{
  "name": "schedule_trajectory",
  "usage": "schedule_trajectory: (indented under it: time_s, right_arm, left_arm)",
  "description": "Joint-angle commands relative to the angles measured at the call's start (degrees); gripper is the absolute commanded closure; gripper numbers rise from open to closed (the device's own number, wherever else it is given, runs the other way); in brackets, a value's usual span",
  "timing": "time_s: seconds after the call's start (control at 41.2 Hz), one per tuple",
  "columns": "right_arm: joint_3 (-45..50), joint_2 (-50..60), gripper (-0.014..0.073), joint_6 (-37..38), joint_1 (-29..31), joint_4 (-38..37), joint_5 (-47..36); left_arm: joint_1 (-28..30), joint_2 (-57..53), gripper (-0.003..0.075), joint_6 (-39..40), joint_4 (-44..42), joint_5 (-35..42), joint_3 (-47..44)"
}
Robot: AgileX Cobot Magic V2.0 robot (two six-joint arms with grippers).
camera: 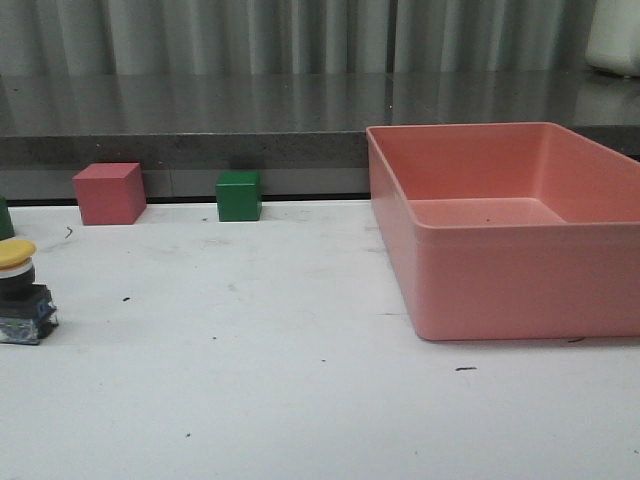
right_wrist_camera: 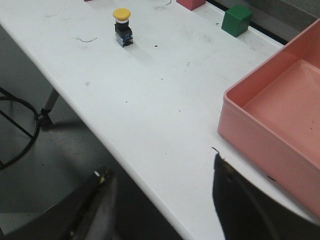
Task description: Place and stand button with both arms
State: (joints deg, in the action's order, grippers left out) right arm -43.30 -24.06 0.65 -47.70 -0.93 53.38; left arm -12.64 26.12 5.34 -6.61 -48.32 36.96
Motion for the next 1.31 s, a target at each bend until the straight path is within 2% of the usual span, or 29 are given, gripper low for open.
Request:
schedule_trajectory:
  time_s: [0.0,0.292,0.34,0.437,0.656,0.729,1.288]
  right_arm:
    - [-1.45,-0.41,0.0146,-0.35,0.0,-0.64,-4.37]
    - [-1.45,-0.41,0.0148,-0.35,0.0,-0.64,-4.08]
    - [-1.45,-0.41,0.0169,-0.35,0.0,-0.64,-4.02]
    - [-1.45,-0.41,0.0277,-0.35,0.0,-0.64,-3.49]
    - [-1.45,-0.41,0.0633,-0.35,0.0,-0.64,-2.59]
    - [-1.45,-0.41,0.0718,-0.35,0.0,-0.64,-2.59]
    - [-1.45,-0.41,0.0711,-0.35,0.0,-0.64,-2.57]
  left_arm:
    - [0.2,0.3,0.03,0.61,0.16,3.27,2.09]
    - [0.2,0.3,0.0302,0.5,0.16,3.27,2.09]
    - [0.2,0.3,0.0321,0.5,0.16,3.27,2.09]
    - [0.2,0.3,0.0436,0.5,0.16,3.27,2.09]
    - [0.2,0.3,0.0729,0.5,0.16,3.27,2.09]
    - [0.2,0.3,0.074,0.5,0.16,3.27,2.09]
    - [0.2,0.3,0.074,0.5,-0.36,3.27,2.09]
